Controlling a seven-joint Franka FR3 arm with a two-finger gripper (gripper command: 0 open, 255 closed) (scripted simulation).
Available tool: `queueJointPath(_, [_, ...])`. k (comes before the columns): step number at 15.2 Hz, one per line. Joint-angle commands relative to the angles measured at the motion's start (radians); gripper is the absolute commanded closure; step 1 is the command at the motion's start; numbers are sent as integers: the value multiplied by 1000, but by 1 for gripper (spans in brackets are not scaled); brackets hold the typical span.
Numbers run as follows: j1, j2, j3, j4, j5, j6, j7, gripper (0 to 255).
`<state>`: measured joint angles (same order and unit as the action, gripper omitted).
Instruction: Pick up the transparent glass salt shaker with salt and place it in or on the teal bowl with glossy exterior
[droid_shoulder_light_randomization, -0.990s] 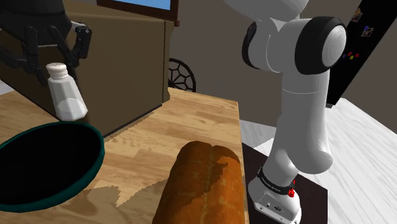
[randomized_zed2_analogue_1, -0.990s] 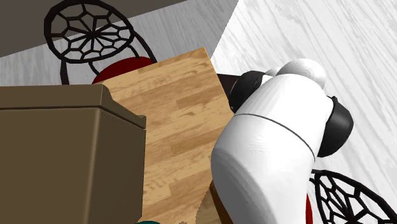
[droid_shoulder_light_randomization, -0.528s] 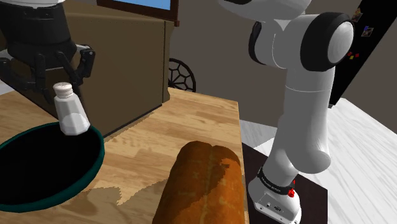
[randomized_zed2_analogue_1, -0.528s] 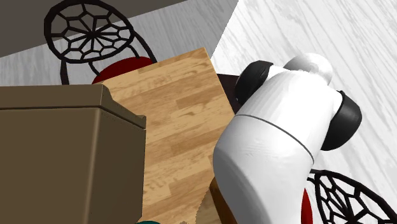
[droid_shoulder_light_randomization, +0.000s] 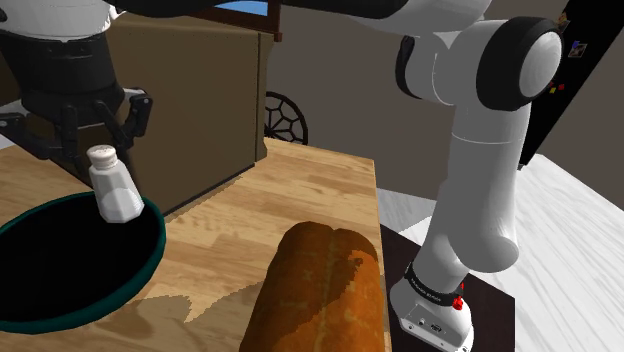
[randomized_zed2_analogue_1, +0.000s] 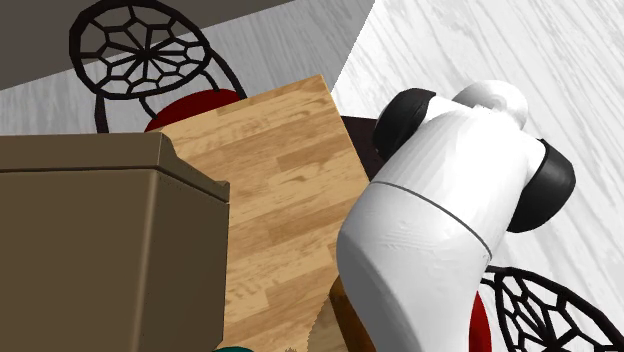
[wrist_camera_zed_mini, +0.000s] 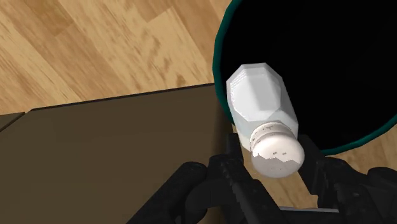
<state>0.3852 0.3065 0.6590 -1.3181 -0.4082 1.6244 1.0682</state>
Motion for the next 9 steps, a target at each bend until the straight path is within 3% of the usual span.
queueJointPath(1, [-2, 1, -1, -6, 1, 1, 0, 255])
queueJointPath(3, [-2, 1, -1, -6, 1, 1, 0, 255])
queueJointPath(4, [-2, 2, -1, -5, 0, 1, 0, 0])
queueJointPath(9, [-2, 1, -1, -6, 1, 1, 0, 0])
